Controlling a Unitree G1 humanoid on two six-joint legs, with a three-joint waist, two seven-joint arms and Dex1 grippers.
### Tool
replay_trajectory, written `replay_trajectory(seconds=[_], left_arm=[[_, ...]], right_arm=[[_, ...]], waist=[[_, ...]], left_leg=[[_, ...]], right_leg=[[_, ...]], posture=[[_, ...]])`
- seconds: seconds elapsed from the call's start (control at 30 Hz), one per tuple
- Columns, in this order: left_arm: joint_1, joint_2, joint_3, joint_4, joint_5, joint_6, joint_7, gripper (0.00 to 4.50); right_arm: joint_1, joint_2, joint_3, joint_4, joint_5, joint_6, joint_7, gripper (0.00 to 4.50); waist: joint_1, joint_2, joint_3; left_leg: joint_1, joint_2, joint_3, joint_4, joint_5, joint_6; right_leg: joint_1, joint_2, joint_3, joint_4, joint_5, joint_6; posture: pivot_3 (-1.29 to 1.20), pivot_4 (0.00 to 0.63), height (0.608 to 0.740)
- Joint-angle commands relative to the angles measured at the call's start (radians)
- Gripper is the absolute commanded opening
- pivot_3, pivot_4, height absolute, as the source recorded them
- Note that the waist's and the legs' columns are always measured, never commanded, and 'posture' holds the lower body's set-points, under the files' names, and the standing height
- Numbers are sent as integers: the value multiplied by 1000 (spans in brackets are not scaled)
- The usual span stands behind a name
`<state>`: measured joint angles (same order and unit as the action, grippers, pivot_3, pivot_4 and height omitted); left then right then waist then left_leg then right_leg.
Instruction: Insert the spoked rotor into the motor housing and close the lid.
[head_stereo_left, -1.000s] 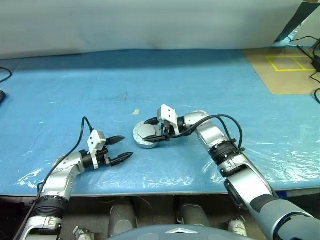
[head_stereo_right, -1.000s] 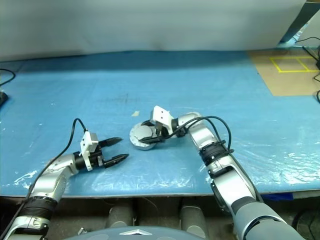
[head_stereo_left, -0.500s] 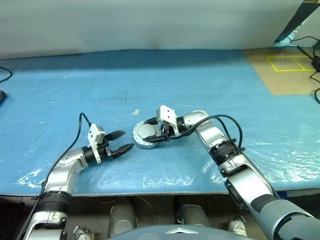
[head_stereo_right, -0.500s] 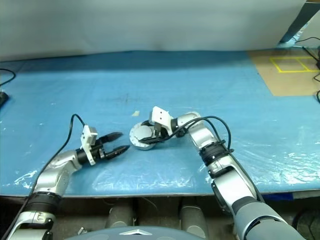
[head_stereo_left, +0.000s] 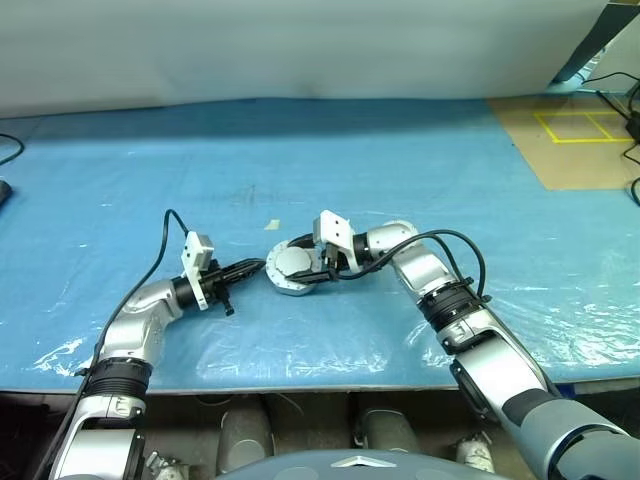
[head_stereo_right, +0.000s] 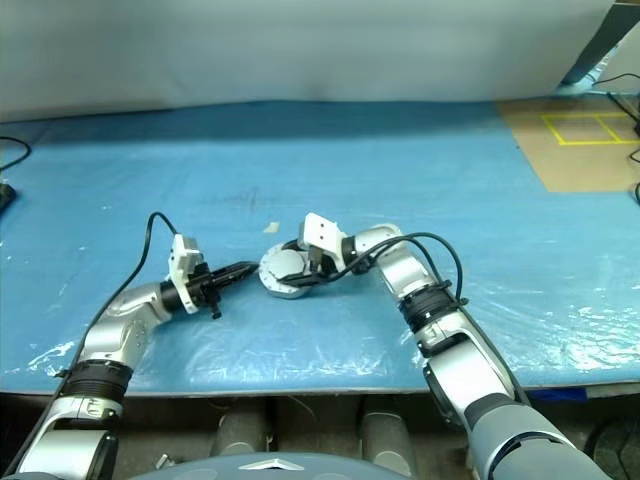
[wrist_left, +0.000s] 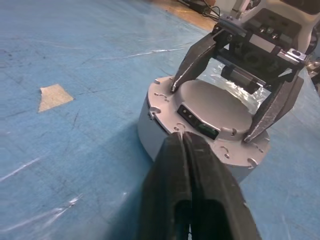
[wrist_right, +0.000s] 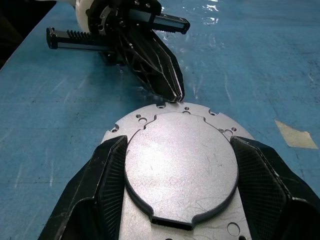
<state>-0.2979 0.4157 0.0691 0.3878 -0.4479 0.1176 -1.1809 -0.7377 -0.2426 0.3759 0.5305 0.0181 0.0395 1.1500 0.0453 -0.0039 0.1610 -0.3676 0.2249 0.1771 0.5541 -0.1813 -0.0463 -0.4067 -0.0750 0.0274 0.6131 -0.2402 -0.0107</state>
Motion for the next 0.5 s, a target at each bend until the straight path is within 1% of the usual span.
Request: replay_trajectory(seconds=[0.03, 0.23, 0.47, 0.5], left_arm=[[-24, -16, -16, 10, 11, -30, -23, 25], [-40, -33, -25, 32, 21, -41, -33, 25], [-22, 1, -68, 63, 96, -85, -43, 25], [-19, 2, -70, 63, 98, -90, -44, 5]], right_arm=[[33, -28, 29, 49, -76, 27, -54, 2939], [35, -29, 29, 48, -75, 28, -59, 2939], [39, -29, 21, 38, -59, 42, -50, 2939], [41, -32, 21, 34, -56, 44, -43, 3289]], waist=[[0, 0, 0], [1, 0, 0], [2, 0, 0], [2, 0, -1]], left_leg=[[0, 0, 0, 0, 0, 0], [0, 0, 0, -1, 0, 0], [2, 0, 0, -3, 0, 0], [2, 0, 0, -4, 0, 0]], right_leg=[[0, 0, 0, 0, 0, 0], [0, 0, 0, 0, 0, 0], [1, 0, 0, -1, 0, 0], [1, 0, 0, -2, 0, 0]], posture=[[0, 150, 740], [0, 150, 740], [0, 150, 740], [0, 150, 740]])
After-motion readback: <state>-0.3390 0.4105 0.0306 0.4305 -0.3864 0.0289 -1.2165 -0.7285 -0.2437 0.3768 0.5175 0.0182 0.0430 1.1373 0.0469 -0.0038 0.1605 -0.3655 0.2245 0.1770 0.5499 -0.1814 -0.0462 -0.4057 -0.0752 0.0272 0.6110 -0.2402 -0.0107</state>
